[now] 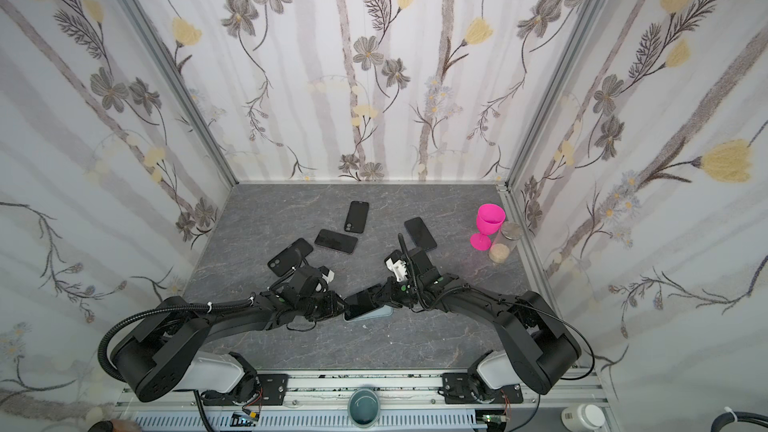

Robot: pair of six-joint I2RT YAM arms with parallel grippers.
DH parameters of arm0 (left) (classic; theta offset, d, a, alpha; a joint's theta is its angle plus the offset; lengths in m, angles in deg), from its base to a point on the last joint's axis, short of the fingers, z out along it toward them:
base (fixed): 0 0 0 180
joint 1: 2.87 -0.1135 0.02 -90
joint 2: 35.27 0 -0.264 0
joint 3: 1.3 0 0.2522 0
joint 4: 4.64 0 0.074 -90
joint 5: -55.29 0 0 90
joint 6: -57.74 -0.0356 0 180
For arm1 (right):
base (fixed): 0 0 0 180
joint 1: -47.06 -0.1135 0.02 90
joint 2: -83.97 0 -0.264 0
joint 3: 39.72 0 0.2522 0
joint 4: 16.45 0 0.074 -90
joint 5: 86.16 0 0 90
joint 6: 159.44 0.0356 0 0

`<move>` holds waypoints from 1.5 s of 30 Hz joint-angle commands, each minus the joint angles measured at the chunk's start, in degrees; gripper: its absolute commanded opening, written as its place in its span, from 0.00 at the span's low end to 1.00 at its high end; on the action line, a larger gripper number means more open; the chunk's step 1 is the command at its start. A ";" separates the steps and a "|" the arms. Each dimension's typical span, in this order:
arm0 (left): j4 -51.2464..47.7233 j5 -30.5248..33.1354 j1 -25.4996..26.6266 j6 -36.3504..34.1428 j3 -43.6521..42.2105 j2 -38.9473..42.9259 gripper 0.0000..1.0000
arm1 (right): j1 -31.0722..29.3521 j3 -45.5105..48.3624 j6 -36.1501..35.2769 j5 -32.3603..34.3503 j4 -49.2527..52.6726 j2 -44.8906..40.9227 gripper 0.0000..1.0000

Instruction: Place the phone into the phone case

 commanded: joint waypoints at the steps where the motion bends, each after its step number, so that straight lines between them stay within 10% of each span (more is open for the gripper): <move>1: 0.94 -0.67 0.08 -0.17 -0.01 -0.11 0.28 | -0.36 0.65 1.49 0.47 0.74 0.08 0.00; 45: 2.31 -0.95 0.08 0.62 -1.41 -0.43 0.27 | -1.51 0.87 0.92 2.68 -0.07 2.80 0.05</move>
